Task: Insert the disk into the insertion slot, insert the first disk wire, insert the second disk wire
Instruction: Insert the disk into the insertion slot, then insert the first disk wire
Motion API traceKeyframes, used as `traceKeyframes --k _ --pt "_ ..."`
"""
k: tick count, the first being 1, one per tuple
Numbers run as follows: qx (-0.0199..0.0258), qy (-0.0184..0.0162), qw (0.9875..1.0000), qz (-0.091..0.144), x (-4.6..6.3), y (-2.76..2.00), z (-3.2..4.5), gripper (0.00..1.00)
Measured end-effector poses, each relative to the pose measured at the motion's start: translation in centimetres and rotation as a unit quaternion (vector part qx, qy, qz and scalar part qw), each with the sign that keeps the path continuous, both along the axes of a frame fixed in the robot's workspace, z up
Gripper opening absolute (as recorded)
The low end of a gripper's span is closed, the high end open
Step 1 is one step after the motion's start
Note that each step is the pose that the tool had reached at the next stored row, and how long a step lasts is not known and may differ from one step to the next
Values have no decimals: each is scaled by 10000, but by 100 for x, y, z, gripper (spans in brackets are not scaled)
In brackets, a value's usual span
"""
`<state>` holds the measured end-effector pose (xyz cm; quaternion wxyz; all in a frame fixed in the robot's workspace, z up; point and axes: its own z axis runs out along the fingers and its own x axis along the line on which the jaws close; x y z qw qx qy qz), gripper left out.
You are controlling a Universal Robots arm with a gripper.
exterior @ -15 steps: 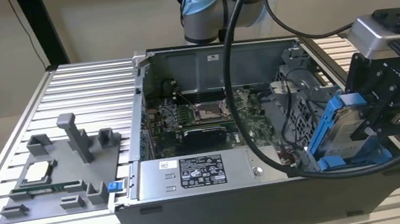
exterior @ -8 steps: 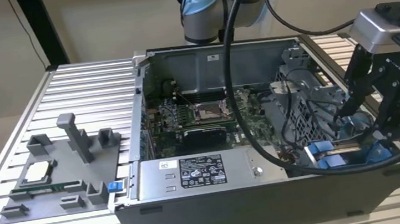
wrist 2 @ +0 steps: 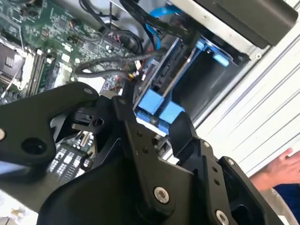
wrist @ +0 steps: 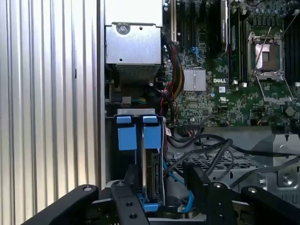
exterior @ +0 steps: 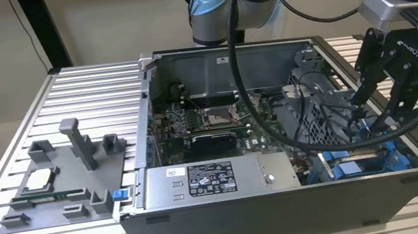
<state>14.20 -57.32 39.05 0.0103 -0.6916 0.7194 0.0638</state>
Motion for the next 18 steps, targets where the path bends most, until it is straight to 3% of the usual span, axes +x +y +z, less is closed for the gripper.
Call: traceKeyframes --k 2,6,10,11,13,14,15,17,18 --pt "0 -52 10000 0 -4 75 -6 100" --pt "-57 -251 9997 0 -47 184 -21 100" --pt "-93 -355 9993 0 -141 191 -29 100" --pt "-94 -406 9991 0 -148 191 -31 100" --pt "-105 -550 9984 3 -153 190 -37 100" --pt "-114 -605 9981 5 -155 191 -40 100" --pt "-126 -632 9979 6 -158 191 -42 100" --pt "-140 -636 9979 8 -160 191 -43 100" --pt "-170 -637 9978 9 -164 191 -41 100"
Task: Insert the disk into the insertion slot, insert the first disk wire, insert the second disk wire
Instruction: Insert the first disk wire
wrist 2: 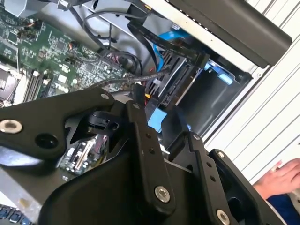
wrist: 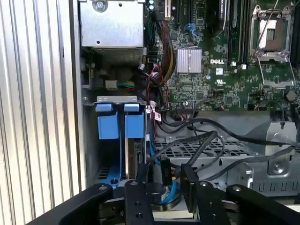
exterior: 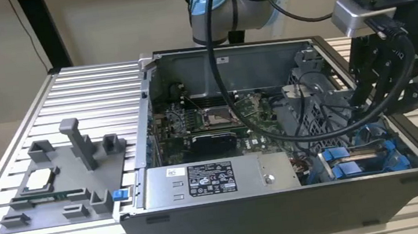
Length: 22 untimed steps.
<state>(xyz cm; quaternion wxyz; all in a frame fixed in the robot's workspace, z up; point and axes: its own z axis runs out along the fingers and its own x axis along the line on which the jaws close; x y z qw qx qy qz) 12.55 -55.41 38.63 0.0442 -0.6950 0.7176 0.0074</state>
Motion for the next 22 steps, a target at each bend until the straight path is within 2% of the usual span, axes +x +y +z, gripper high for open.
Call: traceKeyframes --k 4,8,17,22 --pt "-56 0 10000 12 -36 0 0 100" --pt "-55 -27 10000 14 -82 0 -3 100" --pt "-56 -109 9999 37 -88 18 -9 100" --pt "-57 -119 9999 50 -89 29 -9 100"
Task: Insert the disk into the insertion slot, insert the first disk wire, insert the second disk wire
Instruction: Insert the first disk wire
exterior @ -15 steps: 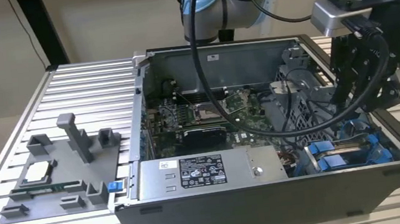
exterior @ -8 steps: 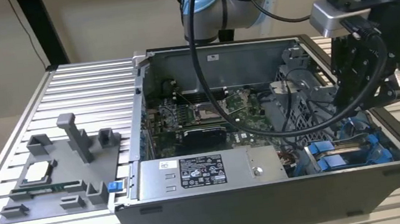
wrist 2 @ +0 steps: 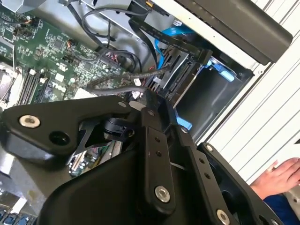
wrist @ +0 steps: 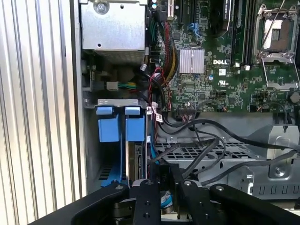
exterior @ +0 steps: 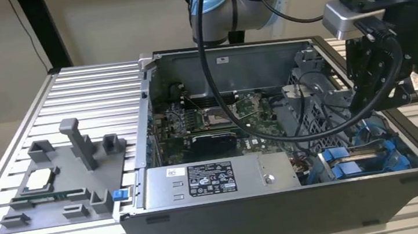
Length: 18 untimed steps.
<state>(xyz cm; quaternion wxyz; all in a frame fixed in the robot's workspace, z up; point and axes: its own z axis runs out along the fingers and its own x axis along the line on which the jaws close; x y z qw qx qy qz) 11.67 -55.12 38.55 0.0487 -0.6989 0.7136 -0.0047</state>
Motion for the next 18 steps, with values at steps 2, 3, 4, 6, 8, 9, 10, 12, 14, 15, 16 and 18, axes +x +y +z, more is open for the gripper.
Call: traceKeyframes --k 2,3,4,6,8,9,10,12,14,15,16,18 --pt "1 0 10000 1 0 1 -1 100" --pt "1 0 10000 1 0 1 -1 100" --pt "0 0 10000 1 0 1 0 100" --pt "0 0 10000 1 0 1 0 100" --pt "0 0 10000 1 0 1 -1 100" --pt "0 0 10000 1 0 1 -1 100" --pt "0 0 10000 1 0 1 -1 100" --pt "0 -1 10000 1 0 1 -1 0" --pt "0 -1 10000 1 0 1 -1 0" --pt "0 -1 10000 1 0 1 -1 0" --pt "0 -1 10000 0 0 1 -1 0" --pt "0 -2 10000 1 0 1 -2 0"
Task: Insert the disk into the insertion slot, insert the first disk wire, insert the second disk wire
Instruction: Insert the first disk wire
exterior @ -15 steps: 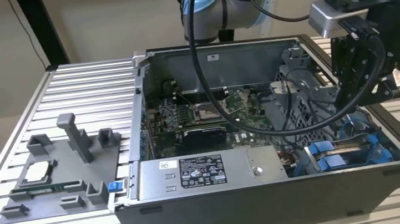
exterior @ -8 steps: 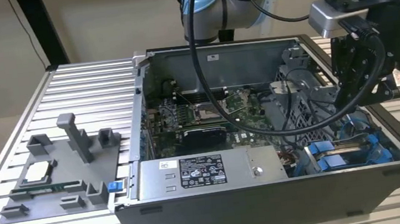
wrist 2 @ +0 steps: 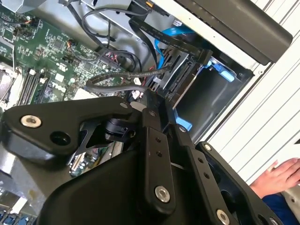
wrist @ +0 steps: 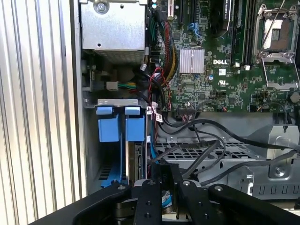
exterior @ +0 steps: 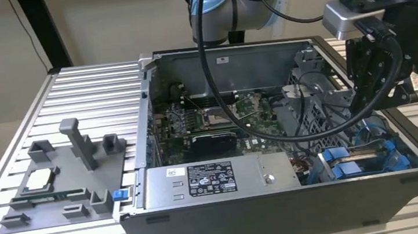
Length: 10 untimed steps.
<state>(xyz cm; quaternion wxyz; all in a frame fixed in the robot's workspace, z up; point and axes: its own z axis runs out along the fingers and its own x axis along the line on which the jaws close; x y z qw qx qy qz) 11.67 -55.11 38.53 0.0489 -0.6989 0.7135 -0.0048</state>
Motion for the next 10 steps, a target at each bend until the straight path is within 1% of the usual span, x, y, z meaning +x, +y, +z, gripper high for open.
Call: traceKeyframes --k 10 --pt "1 -1 10000 0 6 0 -6 0"
